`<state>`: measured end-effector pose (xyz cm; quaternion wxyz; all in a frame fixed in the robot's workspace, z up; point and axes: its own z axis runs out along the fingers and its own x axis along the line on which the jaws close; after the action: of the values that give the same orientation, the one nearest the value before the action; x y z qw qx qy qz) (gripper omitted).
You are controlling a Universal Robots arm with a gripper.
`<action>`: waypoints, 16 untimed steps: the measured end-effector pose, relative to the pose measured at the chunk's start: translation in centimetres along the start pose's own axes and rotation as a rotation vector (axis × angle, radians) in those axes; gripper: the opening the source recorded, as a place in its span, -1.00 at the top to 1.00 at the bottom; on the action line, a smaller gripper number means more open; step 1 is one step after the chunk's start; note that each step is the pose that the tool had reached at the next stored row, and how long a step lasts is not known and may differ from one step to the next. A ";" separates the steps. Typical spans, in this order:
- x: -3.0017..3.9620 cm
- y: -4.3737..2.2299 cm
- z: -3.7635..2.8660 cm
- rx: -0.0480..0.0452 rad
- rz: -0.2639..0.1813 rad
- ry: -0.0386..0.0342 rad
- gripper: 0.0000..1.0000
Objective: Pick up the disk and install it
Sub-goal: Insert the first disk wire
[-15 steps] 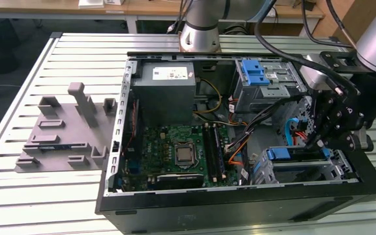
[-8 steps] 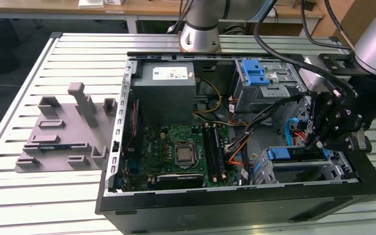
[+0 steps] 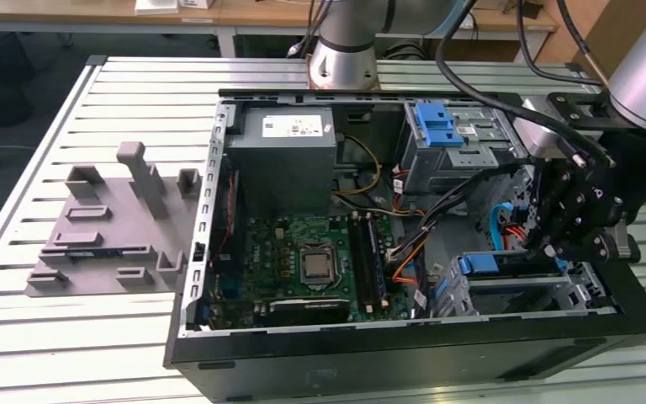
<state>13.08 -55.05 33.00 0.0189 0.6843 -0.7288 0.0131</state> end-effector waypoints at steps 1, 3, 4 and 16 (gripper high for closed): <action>0.00 0.00 -0.09 0.0000 0.000 0.0003 0.53; 0.01 0.00 -0.36 0.0001 0.000 0.0003 0.53; 0.02 0.00 -0.54 0.0001 0.000 0.0004 0.53; 0.05 0.01 -1.16 0.0001 0.000 0.0003 0.79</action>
<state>13.08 -55.04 34.15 0.0190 0.6843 -0.7289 0.0133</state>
